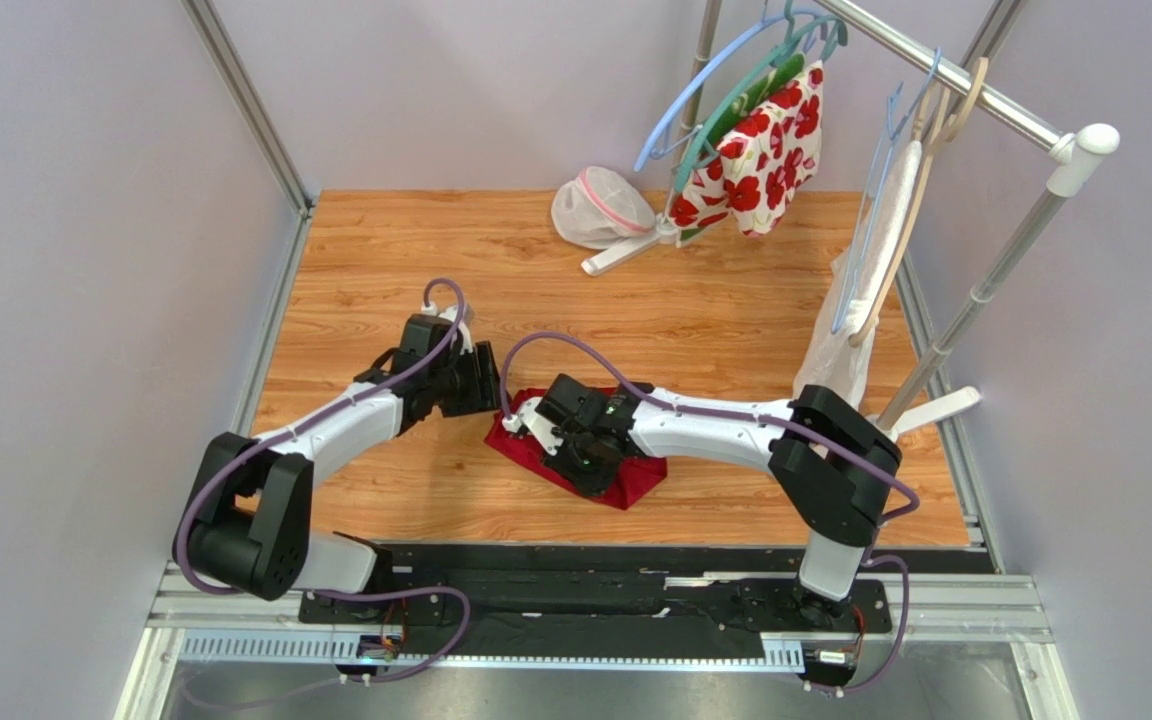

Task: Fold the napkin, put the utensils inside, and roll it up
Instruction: Roll the napkin with the utensil

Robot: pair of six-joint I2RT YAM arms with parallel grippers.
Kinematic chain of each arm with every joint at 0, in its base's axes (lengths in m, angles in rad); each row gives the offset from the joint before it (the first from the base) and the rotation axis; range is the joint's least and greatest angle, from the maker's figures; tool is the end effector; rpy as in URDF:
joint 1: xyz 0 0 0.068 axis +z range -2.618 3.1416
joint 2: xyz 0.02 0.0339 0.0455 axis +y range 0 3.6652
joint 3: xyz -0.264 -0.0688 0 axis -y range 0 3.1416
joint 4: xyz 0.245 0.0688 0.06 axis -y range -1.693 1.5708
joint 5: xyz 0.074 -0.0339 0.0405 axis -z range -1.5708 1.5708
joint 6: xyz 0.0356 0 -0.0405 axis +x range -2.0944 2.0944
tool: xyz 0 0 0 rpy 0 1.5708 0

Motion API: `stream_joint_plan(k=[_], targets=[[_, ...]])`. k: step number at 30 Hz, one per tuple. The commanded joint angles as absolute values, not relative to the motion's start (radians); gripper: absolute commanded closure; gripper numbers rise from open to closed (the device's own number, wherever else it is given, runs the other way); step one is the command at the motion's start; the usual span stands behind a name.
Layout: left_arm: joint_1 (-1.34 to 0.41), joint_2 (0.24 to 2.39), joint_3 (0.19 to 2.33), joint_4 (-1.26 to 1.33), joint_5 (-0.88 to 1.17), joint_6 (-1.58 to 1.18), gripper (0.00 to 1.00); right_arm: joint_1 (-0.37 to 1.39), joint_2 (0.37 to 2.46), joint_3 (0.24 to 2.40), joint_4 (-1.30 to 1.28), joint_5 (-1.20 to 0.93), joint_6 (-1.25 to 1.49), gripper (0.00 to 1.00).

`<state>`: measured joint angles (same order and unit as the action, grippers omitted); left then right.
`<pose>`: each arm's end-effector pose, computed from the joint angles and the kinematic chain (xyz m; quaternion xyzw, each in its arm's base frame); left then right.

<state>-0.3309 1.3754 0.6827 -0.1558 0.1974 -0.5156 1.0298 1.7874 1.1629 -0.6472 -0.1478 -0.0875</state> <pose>0.2508 -0.0935 0.1805 -0.0512 0.9302 -0.2285 0.2827 0.1720 0.2965 0.1724 -0.5320 0.8304 0.1325 0.0993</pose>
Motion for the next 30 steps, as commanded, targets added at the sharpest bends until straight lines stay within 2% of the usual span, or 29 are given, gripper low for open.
stream_joint_plan(k=[1, 5, 10, 19, 23, 30], targets=[[-0.328, 1.278, 0.643, -0.144, 0.204, -0.522, 0.39, 1.052, 1.787, 1.097, -0.568, -0.002, -0.006, 1.00], [-0.330, 1.146, 0.566, -0.133, 0.154, -0.561, 0.38, 1.087, 1.778, 1.062, -0.548, 0.103, 0.058, 1.00], [-0.330, 0.965, 0.505, -0.146, 0.201, -0.581, 0.38, 1.156, 1.779, 1.048, -0.551, 0.234, 0.121, 1.00], [-0.330, 0.838, 0.468, -0.259, 0.206, -0.586, 0.39, 1.296, 1.874, 1.129, -0.621, 0.370, 0.216, 1.00], [-0.330, 0.834, 0.457, -0.285, 0.241, -0.594, 0.41, 1.330, 1.919, 1.158, -0.637, 0.379, 0.300, 1.00], [-0.330, 0.749, 0.390, -0.226, 0.304, -0.607, 0.45, 1.331, 1.872, 1.075, -0.522, 0.253, 0.379, 1.00]])
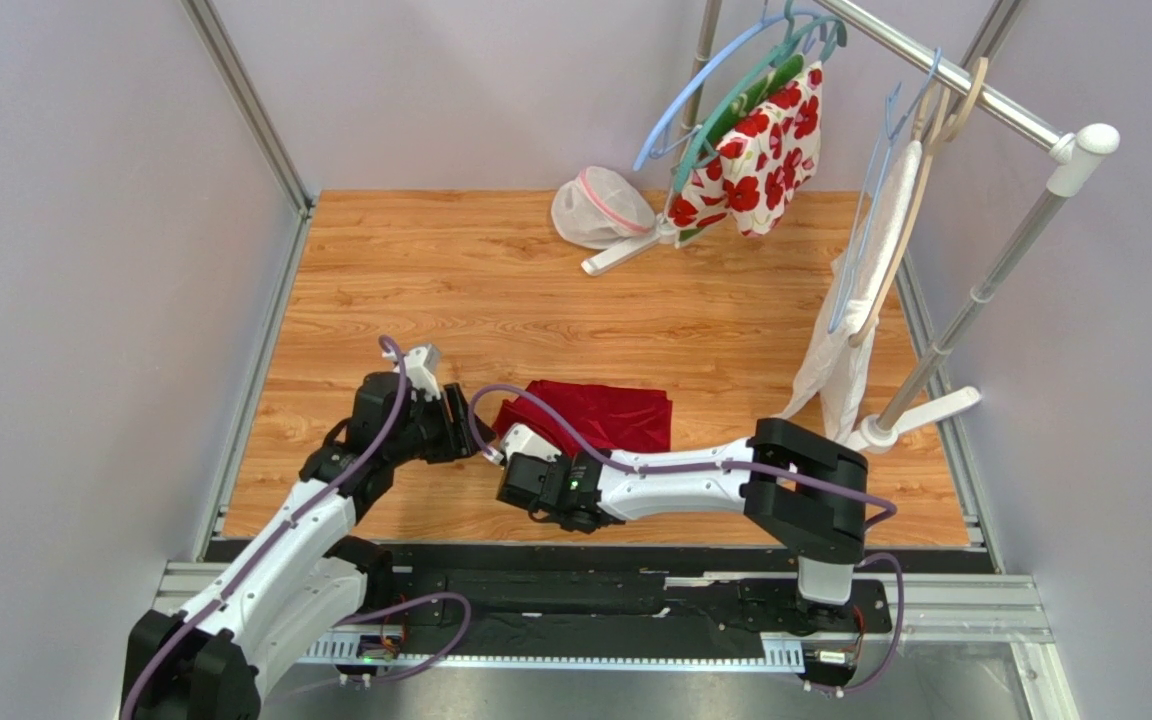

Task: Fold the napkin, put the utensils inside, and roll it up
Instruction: Roll the napkin with the utensil

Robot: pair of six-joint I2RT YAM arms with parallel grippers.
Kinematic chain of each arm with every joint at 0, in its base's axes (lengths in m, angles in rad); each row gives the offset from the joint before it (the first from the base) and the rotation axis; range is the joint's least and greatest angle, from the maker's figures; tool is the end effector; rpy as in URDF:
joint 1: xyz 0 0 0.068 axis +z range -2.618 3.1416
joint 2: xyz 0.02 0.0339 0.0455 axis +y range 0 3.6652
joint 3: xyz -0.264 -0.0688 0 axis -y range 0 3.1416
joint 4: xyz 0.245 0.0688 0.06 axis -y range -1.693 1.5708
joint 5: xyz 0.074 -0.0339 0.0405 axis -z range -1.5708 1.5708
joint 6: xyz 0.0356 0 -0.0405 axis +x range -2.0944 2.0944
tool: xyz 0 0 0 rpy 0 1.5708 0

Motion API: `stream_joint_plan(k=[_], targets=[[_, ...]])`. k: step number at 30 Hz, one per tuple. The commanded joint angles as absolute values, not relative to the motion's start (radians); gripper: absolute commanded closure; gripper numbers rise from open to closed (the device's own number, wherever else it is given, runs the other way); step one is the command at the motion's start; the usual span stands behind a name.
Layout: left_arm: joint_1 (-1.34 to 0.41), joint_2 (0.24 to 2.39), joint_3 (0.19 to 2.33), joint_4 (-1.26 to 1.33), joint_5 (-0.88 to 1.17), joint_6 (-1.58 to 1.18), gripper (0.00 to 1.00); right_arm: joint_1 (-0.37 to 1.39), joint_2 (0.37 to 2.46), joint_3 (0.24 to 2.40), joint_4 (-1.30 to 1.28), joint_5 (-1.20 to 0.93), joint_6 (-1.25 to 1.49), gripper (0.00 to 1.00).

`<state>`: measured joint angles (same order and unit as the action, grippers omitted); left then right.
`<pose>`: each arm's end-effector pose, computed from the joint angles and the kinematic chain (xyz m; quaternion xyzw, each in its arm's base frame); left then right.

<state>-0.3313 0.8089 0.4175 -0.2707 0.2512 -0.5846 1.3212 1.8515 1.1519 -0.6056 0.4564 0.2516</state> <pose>0.1604 -0.0645 0.1998 -0.0581 0.8913 -0.2935 0.3408 0.1009 0.3324 0.1531 -0.4663 0.8460 -0.0671 0.2498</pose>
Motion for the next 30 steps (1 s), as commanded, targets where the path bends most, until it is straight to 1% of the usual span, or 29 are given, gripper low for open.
stream_joint_plan(k=[1, 4, 11, 19, 24, 30], targets=[[-0.330, 0.750, 0.379, -0.207, 0.325, -0.615, 0.45, 1.331, 1.859, 1.050, -0.508, 0.242, 0.379, 1.00], [-0.330, 0.822, 0.385, -0.134, 0.374, -0.623, 0.45, 1.333, 1.838, 1.013, -0.463, 0.226, 0.388, 1.00], [-0.342, 1.047, 0.445, 0.052, 0.440, -0.656, 0.44, 1.333, 1.838, 0.977, -0.465, 0.252, 0.385, 1.00], [-0.373, 1.183, 0.489, 0.208, 0.474, -0.738, 0.44, 1.331, 1.844, 0.966, -0.453, 0.242, 0.387, 1.00], [-0.374, 1.308, 0.508, 0.285, 0.485, -0.738, 0.44, 1.331, 1.844, 0.957, -0.453, 0.242, 0.388, 1.00], [-0.376, 1.387, 0.502, 0.334, 0.472, -0.715, 0.44, 1.330, 1.842, 0.937, -0.436, 0.232, 0.393, 1.00]])
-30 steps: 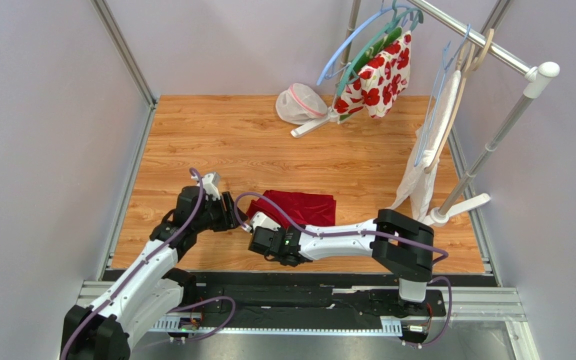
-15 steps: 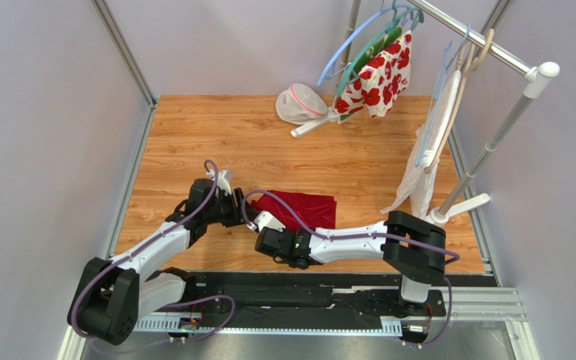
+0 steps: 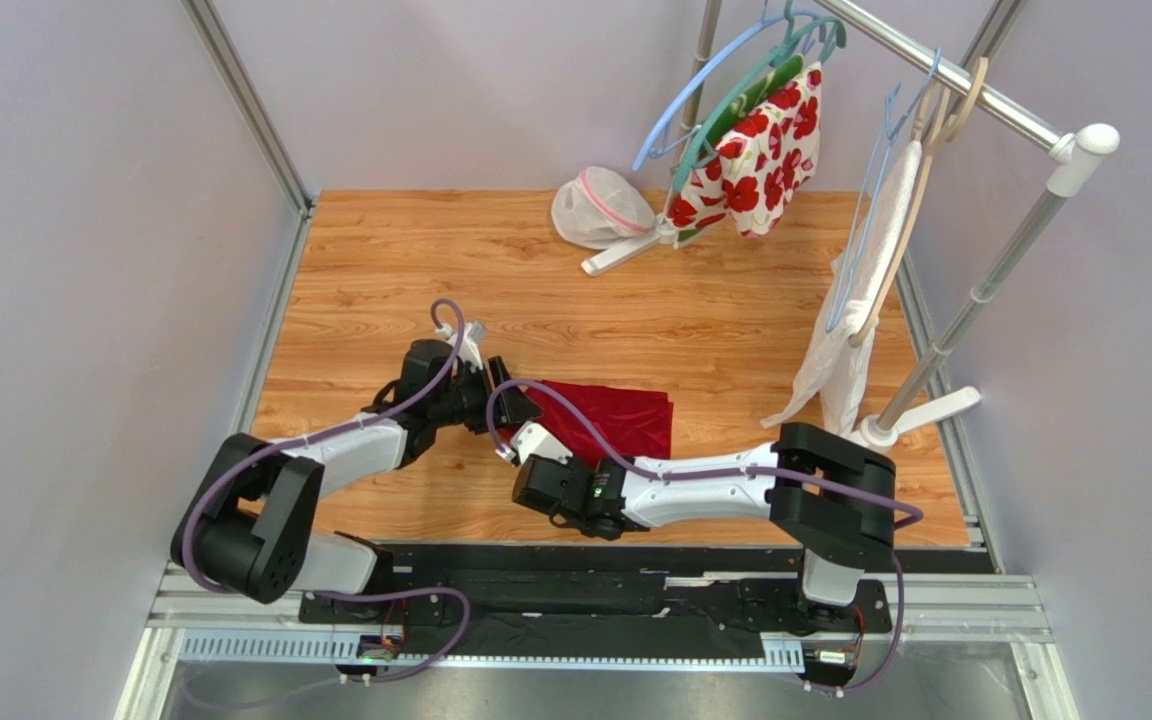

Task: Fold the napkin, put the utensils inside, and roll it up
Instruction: Roll the napkin with the utensil

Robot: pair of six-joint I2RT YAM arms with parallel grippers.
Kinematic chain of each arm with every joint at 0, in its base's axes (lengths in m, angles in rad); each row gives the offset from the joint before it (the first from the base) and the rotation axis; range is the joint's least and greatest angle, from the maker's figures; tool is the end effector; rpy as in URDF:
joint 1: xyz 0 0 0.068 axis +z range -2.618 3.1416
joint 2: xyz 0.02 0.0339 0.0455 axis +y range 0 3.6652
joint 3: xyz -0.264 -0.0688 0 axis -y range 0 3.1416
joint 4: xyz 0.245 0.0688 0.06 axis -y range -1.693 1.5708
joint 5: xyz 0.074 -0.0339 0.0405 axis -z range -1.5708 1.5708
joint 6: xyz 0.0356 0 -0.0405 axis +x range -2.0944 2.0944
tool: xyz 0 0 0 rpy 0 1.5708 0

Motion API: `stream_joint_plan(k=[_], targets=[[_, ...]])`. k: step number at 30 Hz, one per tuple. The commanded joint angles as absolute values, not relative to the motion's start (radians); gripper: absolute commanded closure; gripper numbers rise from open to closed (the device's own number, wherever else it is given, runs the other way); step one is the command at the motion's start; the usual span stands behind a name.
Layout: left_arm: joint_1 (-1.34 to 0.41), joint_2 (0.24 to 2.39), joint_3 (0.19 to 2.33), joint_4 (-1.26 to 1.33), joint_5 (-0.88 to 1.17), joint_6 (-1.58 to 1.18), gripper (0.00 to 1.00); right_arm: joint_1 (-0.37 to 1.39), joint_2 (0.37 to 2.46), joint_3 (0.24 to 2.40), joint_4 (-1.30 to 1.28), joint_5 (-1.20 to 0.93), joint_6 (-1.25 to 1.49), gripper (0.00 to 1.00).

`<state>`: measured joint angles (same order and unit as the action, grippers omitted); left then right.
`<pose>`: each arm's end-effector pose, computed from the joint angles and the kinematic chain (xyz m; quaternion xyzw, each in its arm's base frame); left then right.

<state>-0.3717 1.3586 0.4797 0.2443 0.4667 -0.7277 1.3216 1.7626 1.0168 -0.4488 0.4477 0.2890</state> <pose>0.2291 -0.1065 0.1585 -0.0510 0.8730 -0.4053 0.2665 0.0963 0.3160 0.1518 -0.4368 0.8535 -0.0196 0.2836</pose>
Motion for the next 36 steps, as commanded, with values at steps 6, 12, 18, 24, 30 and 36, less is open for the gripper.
stream_joint_plan(k=[6, 12, 18, 24, 30, 36], targets=[[-0.376, 1.439, 0.509, 0.311, 0.477, -0.674, 0.44, 1.330, 1.801, 0.893, -0.390, 0.184, 0.377, 1.00], [-0.376, 1.491, 0.526, 0.265, 0.469, -0.620, 0.45, 1.309, 1.723, 0.832, -0.318, 0.014, 0.316, 1.00], [-0.376, 1.528, 0.574, 0.169, 0.471, -0.555, 0.45, 1.217, 1.652, 0.785, -0.285, -0.187, 0.278, 1.00], [-0.376, 1.519, 0.557, 0.106, 0.448, -0.560, 0.46, 1.077, 1.652, 0.770, -0.287, -0.359, 0.233, 1.00], [-0.376, 1.419, 0.592, 0.061, 0.373, -0.546, 0.43, 1.023, 1.715, 0.784, -0.304, -0.435, 0.221, 1.00], [-0.374, 1.325, 0.678, -0.059, 0.266, -0.506, 0.40, 0.980, 1.753, 0.775, -0.262, -0.483, 0.235, 1.00]])
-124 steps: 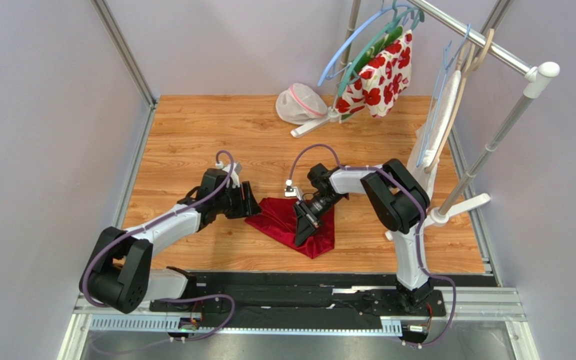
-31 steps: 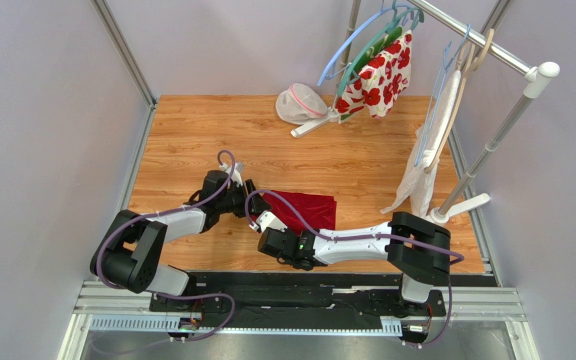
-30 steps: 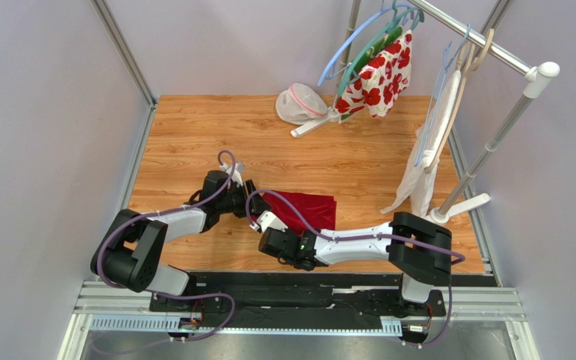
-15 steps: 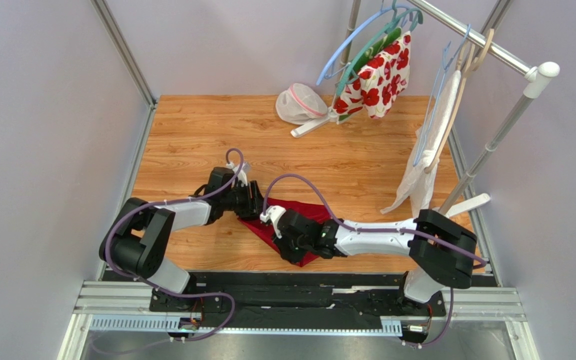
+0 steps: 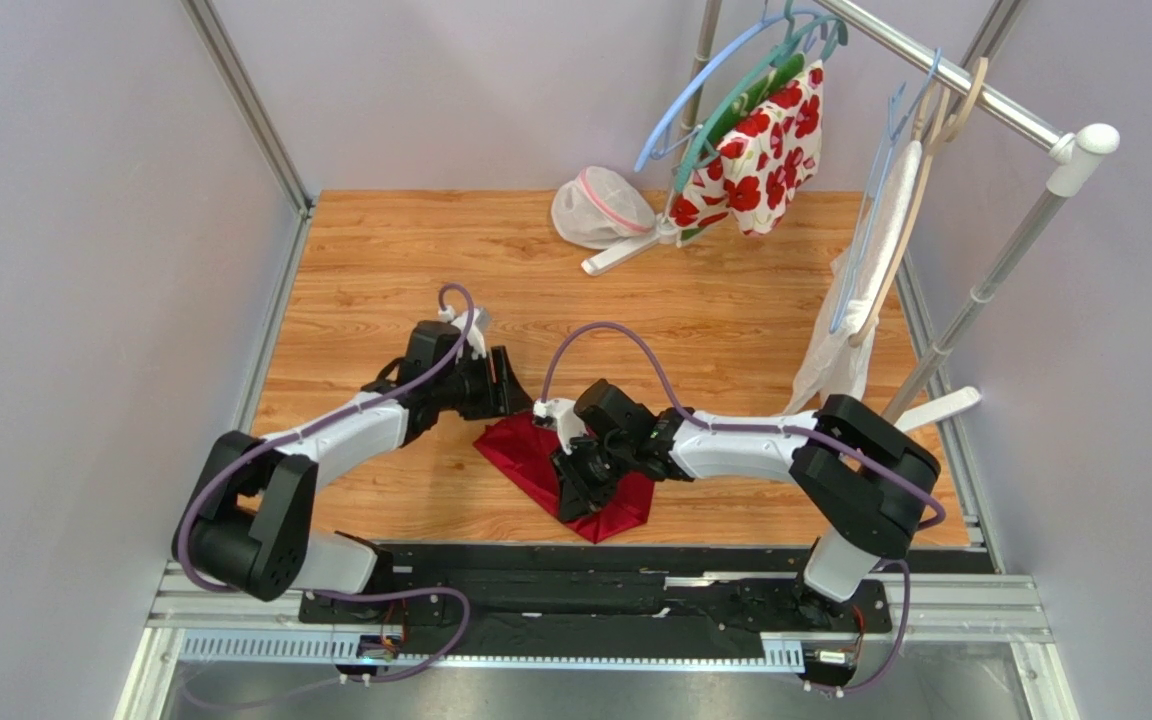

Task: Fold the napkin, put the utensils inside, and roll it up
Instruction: Roll the napkin with the utensil

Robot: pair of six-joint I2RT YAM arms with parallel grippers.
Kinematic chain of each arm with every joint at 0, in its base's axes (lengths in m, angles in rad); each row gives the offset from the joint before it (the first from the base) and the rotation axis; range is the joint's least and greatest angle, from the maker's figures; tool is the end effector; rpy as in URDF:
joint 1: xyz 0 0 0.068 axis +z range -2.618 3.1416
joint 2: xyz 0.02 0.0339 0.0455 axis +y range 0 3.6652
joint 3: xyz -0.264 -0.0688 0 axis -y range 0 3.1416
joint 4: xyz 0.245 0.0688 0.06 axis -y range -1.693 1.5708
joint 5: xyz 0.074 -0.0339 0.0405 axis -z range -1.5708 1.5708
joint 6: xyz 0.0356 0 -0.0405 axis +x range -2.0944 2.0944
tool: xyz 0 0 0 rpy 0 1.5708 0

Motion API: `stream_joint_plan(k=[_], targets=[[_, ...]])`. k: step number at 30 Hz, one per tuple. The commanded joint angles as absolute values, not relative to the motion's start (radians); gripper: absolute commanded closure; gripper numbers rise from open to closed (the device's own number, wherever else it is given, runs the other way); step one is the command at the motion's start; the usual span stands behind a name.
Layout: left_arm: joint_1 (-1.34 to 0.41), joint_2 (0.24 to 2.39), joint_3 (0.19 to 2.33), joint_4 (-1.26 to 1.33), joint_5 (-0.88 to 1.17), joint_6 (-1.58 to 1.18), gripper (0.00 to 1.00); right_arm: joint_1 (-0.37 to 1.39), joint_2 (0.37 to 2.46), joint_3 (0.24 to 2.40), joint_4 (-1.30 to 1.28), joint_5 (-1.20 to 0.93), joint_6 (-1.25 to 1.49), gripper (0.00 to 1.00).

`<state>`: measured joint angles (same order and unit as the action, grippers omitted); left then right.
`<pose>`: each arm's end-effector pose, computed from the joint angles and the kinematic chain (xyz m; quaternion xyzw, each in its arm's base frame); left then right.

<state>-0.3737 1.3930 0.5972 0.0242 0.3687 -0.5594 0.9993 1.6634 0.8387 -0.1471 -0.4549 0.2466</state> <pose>0.2415 -0.1085 0.1655 -0.0130 0.9083 -0.3229 0.2656 0.1570 0.2730 0.1497 -0.4040 0.8413 0.3427 0.1077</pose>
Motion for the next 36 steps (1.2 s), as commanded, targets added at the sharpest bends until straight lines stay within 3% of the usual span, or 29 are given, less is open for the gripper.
stream_joint_plan(k=[1, 13, 21, 27, 30, 36], targets=[[-0.374, 1.328, 0.686, -0.080, 0.253, -0.502, 0.40, 0.974, 1.758, 0.776, -0.261, -0.489, 0.233, 1.00], [-0.374, 1.471, 0.680, -0.149, 0.244, -0.451, 0.43, 0.919, 1.756, 0.775, -0.261, -0.518, 0.199, 1.00], [-0.374, 1.516, 0.693, -0.170, 0.233, -0.448, 0.56, 0.896, 1.750, 0.762, -0.259, -0.529, 0.190, 1.00], [-0.374, 1.526, 0.683, -0.189, 0.261, -0.465, 0.61, 0.871, 1.743, 0.768, -0.267, -0.540, 0.178, 1.00], [-0.374, 1.549, 0.673, -0.178, 0.287, -0.469, 0.67, 0.858, 1.746, 0.773, -0.268, -0.552, 0.170, 1.00], [-0.374, 1.540, 0.649, -0.169, 0.310, -0.477, 0.96, 0.818, 1.761, 0.782, -0.284, -0.561, 0.161, 1.00]])
